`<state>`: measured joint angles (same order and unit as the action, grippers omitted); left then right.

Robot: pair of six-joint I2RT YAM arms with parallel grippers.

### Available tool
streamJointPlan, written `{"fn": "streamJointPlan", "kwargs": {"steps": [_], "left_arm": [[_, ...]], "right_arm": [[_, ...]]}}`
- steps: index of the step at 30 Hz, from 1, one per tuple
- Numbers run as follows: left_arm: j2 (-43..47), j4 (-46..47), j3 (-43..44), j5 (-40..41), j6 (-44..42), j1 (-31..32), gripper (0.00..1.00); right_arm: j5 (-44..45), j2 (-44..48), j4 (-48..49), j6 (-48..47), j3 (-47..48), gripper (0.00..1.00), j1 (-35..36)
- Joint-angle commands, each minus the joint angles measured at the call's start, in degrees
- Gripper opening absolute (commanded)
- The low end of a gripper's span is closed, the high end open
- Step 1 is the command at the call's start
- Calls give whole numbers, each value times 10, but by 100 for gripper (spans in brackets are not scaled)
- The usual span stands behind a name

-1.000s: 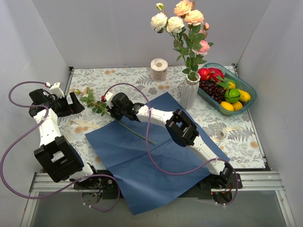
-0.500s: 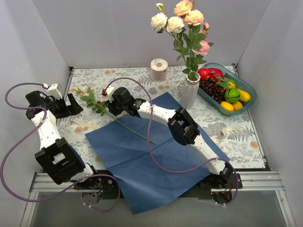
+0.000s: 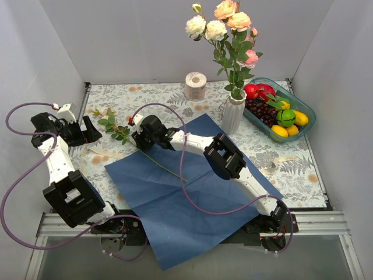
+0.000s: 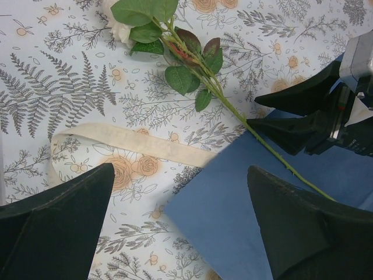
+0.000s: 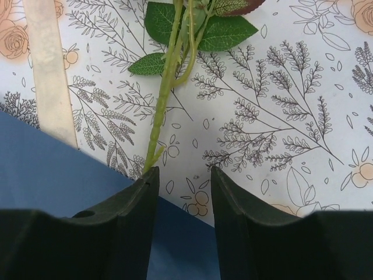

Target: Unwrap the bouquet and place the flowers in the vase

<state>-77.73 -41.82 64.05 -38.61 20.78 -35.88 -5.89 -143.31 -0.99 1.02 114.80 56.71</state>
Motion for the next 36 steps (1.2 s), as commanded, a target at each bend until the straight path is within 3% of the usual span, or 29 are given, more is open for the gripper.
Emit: {"fn": "streamJointPlan", "kwargs": {"steps": [1,8,19,36], "left_arm": [[12,4,-7,-11,-14,-5,98],[10,7,-16,-12,-18,-8,98],[7,8,-18,-16,-21,-12,98],[6,1,-11,-25,-19,-14,98]], "right_arm": [[17,43,42,21,-5,50,3],[80,85,83,21,-12,52,6],[30,66,76,21,-2,53,28],[24,52,86,31,-81,51,37]]}}
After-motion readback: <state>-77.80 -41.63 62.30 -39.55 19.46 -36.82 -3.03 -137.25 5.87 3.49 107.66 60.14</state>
